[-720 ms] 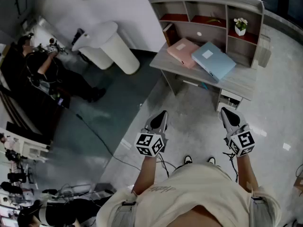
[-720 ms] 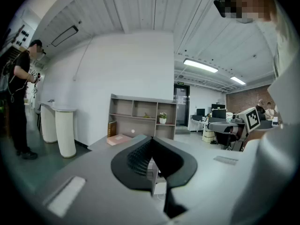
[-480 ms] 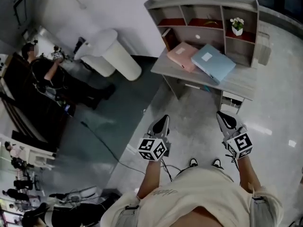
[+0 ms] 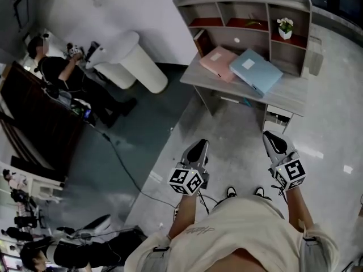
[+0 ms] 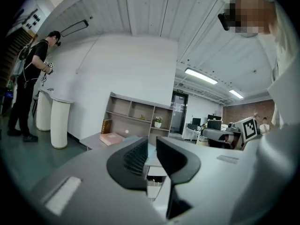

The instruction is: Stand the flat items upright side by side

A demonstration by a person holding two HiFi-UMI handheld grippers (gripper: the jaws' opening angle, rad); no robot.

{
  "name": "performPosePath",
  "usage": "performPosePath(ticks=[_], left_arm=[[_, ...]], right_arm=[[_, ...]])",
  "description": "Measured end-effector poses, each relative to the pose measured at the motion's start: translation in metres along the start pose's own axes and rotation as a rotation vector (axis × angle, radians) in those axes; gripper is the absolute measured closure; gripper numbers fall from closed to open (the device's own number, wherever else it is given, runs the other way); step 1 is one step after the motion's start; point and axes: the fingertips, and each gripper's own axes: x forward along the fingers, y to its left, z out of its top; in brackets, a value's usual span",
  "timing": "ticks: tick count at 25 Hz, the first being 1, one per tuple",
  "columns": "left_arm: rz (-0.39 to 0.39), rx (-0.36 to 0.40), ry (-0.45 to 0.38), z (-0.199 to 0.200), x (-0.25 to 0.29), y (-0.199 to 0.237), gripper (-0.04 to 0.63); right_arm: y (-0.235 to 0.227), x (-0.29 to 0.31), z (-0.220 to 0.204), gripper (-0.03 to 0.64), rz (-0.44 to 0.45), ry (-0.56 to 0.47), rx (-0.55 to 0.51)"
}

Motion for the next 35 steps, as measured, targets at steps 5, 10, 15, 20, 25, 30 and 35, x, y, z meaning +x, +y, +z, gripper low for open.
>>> performPosePath(ticks=[5,10,15,20,25,30,35], left_arm=[[0.021,0.044,0.019,-0.003,-0.003,0.01,0.401],[0.002,0.03,-0.001,0.003,-0.012,0.023,0.394],[-0.027,0.015,0.012,0.0,-0.023,0.049,0.414],[-0.058,0.013,0.027,-0.006,-0.031,0.075,0.413],[-0.112,-0.041,0.019,-0.005,-0.026,0.082,0.413],[-0.151,-0.009,0.035,-0.008,-0.012,0.082,0.414],[-0.199,0.063,0.063,-0.009,0.006,0.066,0.413]], right_arm=[[0.012,0.008,-0.006,0.403,0.012,0.036,0.004],[0.024,0.019,-0.007,0.403,0.003,0.043,0.005],[0.046,0.039,-0.011,0.403,-0.005,0.043,0.01],[0.067,0.051,-0.018,0.403,-0.04,0.042,0.011],[0.066,0.047,-0.033,0.403,-0.107,0.081,0.055],[0.06,0.052,-0.04,0.403,-0.137,0.117,0.028],[0.05,0.068,-0.05,0.403,-0.116,0.165,0.053]])
